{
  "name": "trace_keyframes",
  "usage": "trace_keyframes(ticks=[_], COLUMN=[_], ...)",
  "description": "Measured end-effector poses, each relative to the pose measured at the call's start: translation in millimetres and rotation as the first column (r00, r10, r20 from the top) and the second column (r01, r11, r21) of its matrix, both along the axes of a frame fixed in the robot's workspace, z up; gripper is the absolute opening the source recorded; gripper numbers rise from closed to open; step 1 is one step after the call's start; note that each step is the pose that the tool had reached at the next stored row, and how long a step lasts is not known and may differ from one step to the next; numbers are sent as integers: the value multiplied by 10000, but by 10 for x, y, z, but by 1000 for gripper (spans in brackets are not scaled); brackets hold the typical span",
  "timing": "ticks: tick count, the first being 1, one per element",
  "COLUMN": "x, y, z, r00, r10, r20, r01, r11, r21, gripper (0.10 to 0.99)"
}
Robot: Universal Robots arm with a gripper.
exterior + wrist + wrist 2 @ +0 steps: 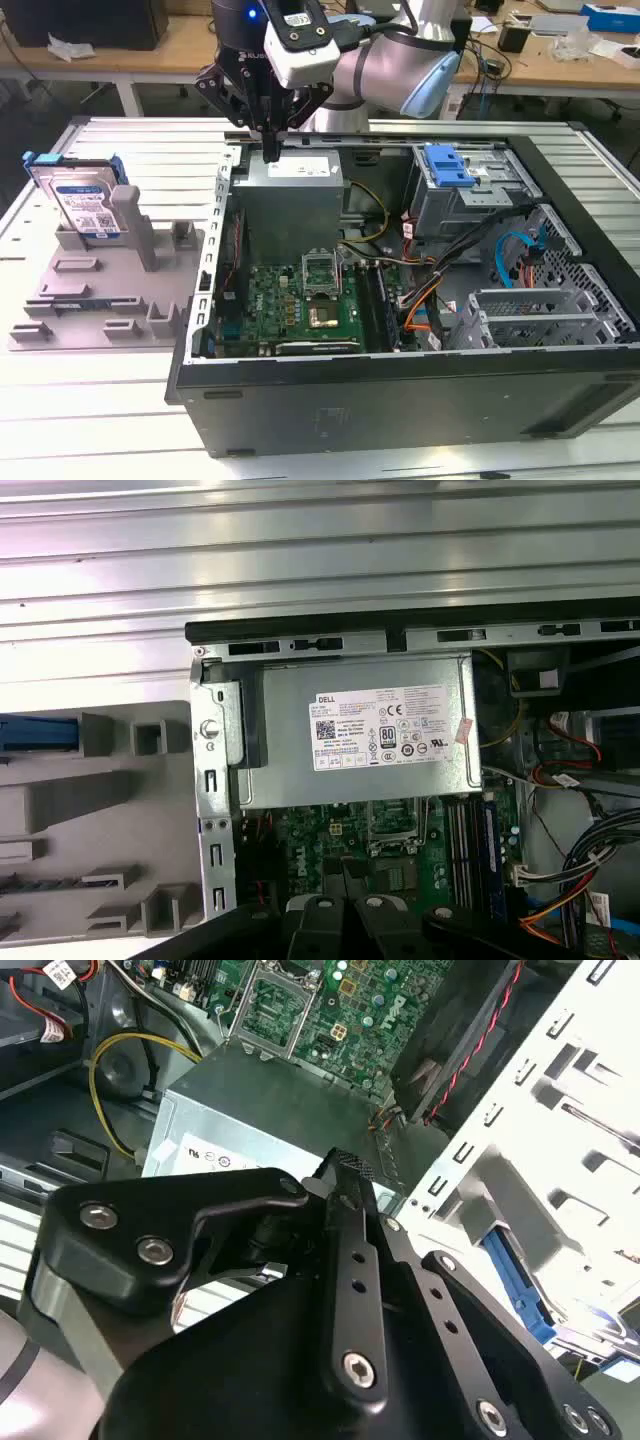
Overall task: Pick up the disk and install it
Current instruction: 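Reach for the disk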
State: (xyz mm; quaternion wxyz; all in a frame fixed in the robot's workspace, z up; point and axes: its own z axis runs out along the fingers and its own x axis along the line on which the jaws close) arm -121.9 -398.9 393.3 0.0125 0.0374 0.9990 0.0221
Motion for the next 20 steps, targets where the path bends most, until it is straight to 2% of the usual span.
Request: trace_keyframes(ticks=[14, 20], x=[-3, -169], y=[0, 6], z=[0, 0], r00=[10000, 10000], r10=[-1, -1], r20=[1, 0], r01=[1, 1], r11=[10000, 10000], r21=[0, 0], gripper=[106, 106])
